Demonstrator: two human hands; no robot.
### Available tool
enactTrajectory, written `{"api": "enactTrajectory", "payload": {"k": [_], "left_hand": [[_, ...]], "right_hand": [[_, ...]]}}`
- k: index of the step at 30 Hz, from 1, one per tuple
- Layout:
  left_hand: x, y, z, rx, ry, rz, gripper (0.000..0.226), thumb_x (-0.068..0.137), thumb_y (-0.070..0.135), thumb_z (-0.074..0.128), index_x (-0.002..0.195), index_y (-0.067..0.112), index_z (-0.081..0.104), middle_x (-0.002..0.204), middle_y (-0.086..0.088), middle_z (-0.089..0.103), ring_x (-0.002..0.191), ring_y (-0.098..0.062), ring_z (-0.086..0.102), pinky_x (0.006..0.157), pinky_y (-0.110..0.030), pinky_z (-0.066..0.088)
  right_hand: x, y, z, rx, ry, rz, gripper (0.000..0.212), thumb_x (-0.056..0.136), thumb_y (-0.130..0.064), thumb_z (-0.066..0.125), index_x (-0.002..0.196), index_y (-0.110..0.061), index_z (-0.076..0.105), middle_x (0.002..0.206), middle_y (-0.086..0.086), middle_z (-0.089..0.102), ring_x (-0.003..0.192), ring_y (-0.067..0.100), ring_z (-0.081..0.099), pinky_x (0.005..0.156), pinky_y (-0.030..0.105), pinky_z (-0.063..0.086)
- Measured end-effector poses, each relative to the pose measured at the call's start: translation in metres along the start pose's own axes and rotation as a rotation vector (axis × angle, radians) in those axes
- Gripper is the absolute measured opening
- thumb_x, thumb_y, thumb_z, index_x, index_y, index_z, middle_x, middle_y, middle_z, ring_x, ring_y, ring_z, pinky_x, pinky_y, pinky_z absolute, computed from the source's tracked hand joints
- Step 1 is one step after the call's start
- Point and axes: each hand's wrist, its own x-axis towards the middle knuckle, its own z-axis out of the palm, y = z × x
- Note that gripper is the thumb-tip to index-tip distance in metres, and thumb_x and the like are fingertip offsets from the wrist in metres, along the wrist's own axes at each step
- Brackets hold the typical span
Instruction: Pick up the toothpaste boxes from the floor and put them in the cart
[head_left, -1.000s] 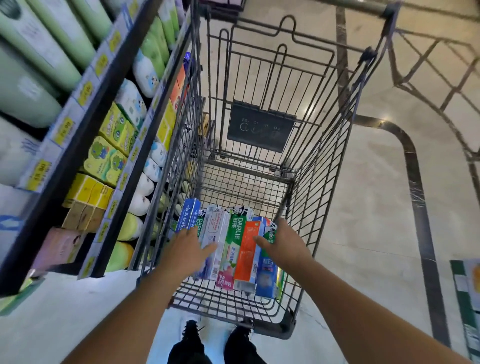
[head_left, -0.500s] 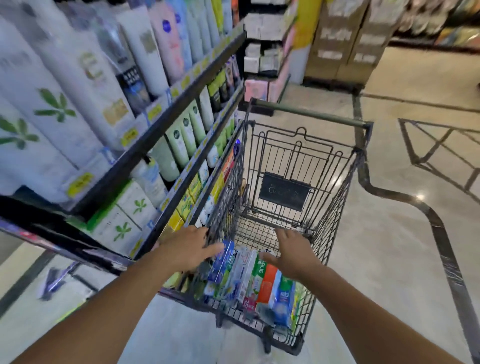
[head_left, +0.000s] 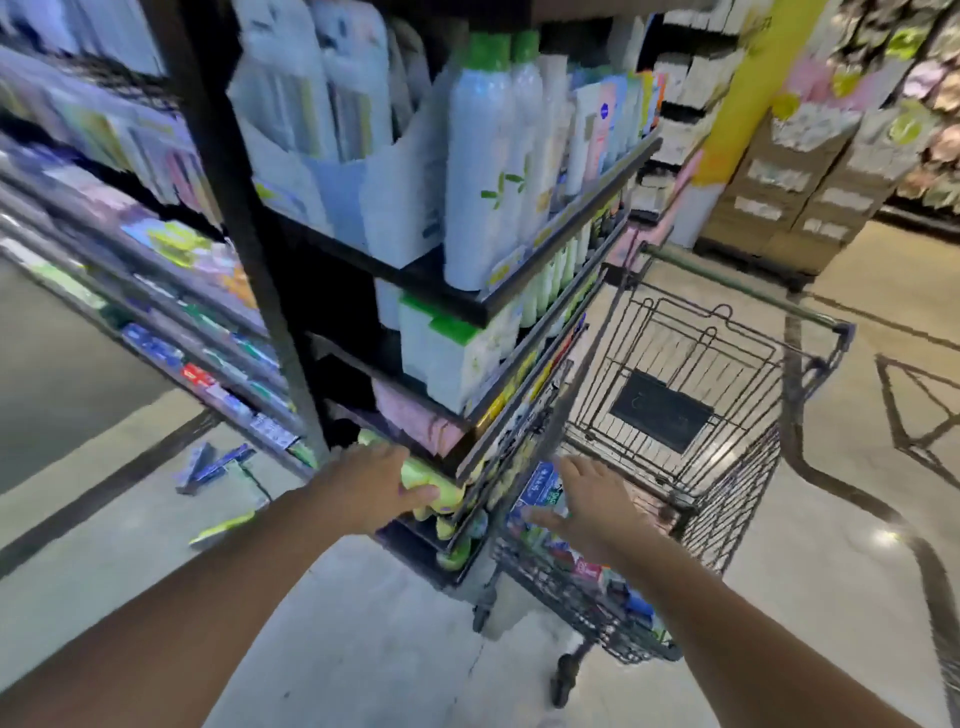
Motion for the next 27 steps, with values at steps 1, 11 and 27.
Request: {"api": "enactTrajectory", "payload": {"k": [1, 11, 27], "left_hand": [[-0.020, -0.024, 0.005, -0.037, 0.010, -0.032, 0.097, 0.071, 0.094, 0.019, 0.131, 0.024, 0.049, 0.131, -0.008, 0.054, 0.122, -0.031, 0.052, 0.099, -0.046, 0.044], [-0.242, -0.233, 0.043, -0.100, 0.136, -0.548, 0.094, 0.080, 0.087, 0.025, 0.146, 0.022, 0.041, 0.144, -0.007, 0.050, 0.131, -0.028, 0.049, 0.108, -0.046, 0.039], [-0.295, -0.406, 0.074, -0.304, 0.056, -0.940, 0.083, 0.089, 0.078, 0.029, 0.150, 0.022, 0.033, 0.148, -0.005, 0.042, 0.134, -0.029, 0.040, 0.106, -0.046, 0.032]], "right_hand": [[-0.001, -0.024, 0.003, -0.035, 0.000, -0.041, 0.120, 0.063, -0.092, 0.012, 0.157, -0.018, 0.015, 0.162, 0.008, 0.021, 0.148, 0.031, 0.020, 0.121, 0.049, 0.020], [-0.003, -0.303, 0.040, -0.206, 0.039, -0.516, 0.095, 0.073, -0.089, 0.031, 0.131, -0.016, 0.049, 0.128, 0.007, 0.054, 0.124, 0.031, 0.050, 0.097, 0.042, 0.043], [0.108, -0.530, 0.096, -0.272, -0.067, -0.854, 0.087, 0.083, -0.078, 0.038, 0.145, -0.016, 0.038, 0.142, 0.004, 0.047, 0.131, 0.025, 0.041, 0.107, 0.039, 0.037]]}}
